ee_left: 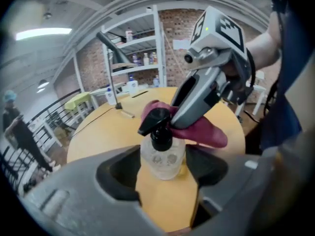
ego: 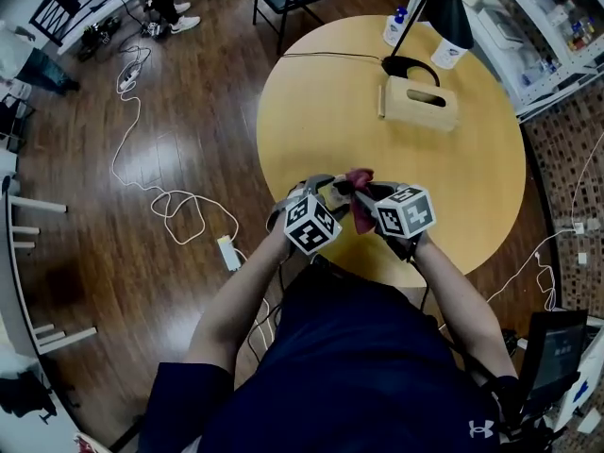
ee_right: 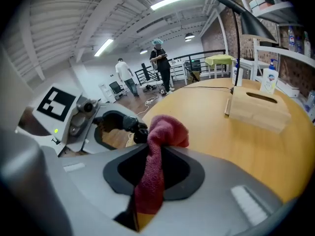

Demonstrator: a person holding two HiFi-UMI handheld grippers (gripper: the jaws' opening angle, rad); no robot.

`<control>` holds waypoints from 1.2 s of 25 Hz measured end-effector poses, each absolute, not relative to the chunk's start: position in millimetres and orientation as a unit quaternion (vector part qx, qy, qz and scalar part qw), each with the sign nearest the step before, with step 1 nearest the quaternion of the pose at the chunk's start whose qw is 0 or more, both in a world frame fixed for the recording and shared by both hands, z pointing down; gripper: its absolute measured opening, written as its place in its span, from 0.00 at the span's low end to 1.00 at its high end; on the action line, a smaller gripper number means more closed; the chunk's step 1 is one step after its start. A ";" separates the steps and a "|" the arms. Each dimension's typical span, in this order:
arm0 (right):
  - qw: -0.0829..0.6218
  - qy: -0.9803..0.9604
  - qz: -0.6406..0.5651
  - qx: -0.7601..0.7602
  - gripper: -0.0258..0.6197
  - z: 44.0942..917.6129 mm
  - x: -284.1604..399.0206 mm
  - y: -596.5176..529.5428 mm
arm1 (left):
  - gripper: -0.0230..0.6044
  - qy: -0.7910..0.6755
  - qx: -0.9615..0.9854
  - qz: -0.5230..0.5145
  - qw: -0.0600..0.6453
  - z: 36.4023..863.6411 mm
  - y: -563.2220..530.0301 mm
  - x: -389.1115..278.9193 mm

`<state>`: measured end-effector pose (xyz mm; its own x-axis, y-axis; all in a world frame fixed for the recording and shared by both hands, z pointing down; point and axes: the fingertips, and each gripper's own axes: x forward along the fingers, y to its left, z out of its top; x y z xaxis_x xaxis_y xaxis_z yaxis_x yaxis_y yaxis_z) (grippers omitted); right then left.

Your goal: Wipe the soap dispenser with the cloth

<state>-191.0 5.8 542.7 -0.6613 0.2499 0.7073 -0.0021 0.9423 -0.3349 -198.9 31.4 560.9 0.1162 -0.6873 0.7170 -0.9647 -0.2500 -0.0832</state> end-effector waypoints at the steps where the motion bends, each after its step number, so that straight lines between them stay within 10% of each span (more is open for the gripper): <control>1: 0.414 -0.893 0.159 -0.075 0.16 543.0 -176.7 7.6 | 0.50 -0.547 0.735 0.346 0.204 560.9 29.3 -190.2; 10: 0.404 -0.896 0.178 -0.055 0.16 536.2 -154.9 -6.6 | 0.52 -0.666 0.623 0.274 0.306 556.6 38.4 -187.8; 30: 0.421 -0.884 0.195 -0.067 0.17 540.9 -143.2 -26.0 | 0.51 -0.464 0.777 0.391 0.171 565.7 25.7 -118.6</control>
<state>-143.2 -26.0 540.9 -0.6372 0.2820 0.7172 -0.0457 0.9152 -0.4004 -118.6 25.7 565.7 0.2647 -0.5870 0.7651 -0.8536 -0.5117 -0.0972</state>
